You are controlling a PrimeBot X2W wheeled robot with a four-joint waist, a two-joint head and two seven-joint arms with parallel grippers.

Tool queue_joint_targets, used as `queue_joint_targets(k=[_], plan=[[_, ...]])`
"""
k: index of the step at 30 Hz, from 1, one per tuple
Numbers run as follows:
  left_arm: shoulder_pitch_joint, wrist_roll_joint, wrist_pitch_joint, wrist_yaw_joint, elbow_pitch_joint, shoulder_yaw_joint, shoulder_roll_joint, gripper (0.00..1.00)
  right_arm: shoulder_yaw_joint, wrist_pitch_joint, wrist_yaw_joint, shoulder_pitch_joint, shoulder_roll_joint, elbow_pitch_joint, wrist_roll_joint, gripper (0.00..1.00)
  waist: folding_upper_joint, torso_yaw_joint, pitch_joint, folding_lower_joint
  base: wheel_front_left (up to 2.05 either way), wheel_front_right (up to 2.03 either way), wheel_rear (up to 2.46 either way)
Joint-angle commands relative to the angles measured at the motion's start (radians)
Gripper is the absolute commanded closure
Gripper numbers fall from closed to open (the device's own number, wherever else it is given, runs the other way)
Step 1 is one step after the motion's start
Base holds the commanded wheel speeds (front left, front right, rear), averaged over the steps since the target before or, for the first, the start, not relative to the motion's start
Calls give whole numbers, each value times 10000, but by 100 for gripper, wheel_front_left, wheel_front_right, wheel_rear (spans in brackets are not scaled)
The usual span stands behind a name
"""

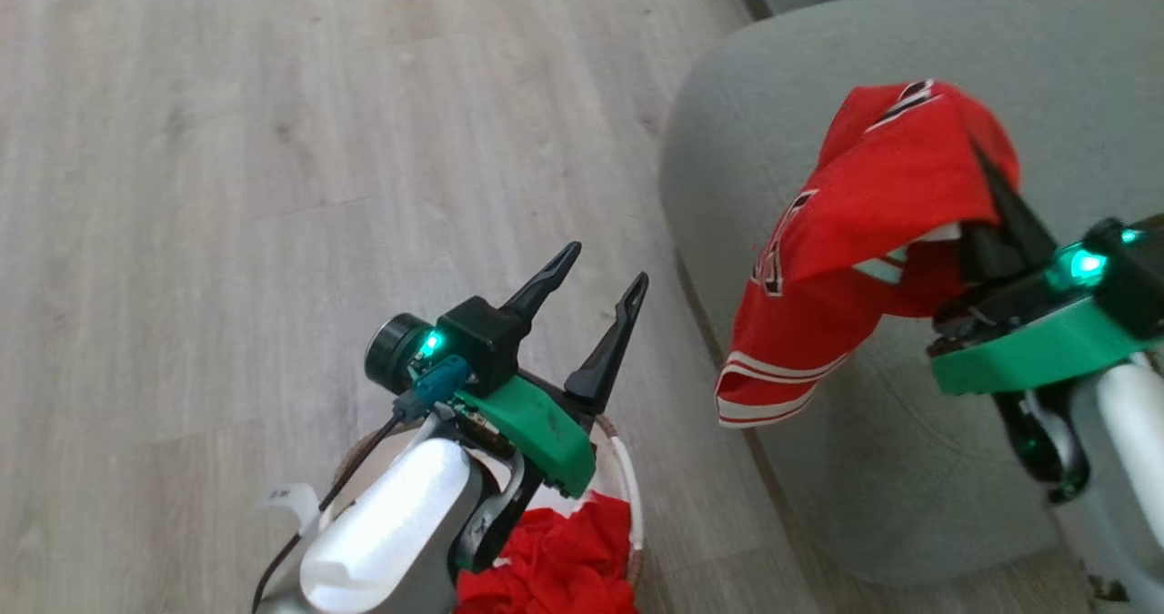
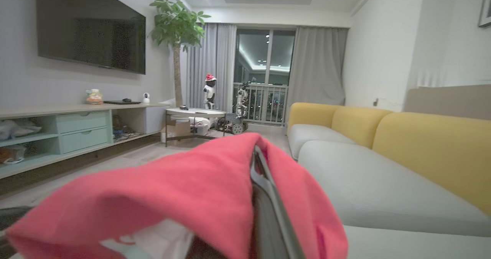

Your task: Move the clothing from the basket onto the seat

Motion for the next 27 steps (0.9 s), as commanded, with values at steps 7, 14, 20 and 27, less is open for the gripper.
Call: queue_joint_targets(k=[7,14,20,27], plan=[[-753,108,-209,-50,-28,314,30,0,-495,-53,-2,87,-386,-1083,-78,100,0,-1097,213,0,0,0,0],[-944,102,-320,111,202,481,104,0,-1133,-53,-2,270,-403,-1839,-65,100,0,-2100,378,0,0,0,0],[-1026,82,-366,136,338,485,115,0,-1444,-53,-2,427,-368,-2215,-93,100,0,-2678,481,0,0,0,0],[-1159,75,-408,143,491,420,32,0,-1649,-53,-2,297,-475,-2429,-29,100,0,-2942,606,0,0,0,0]])
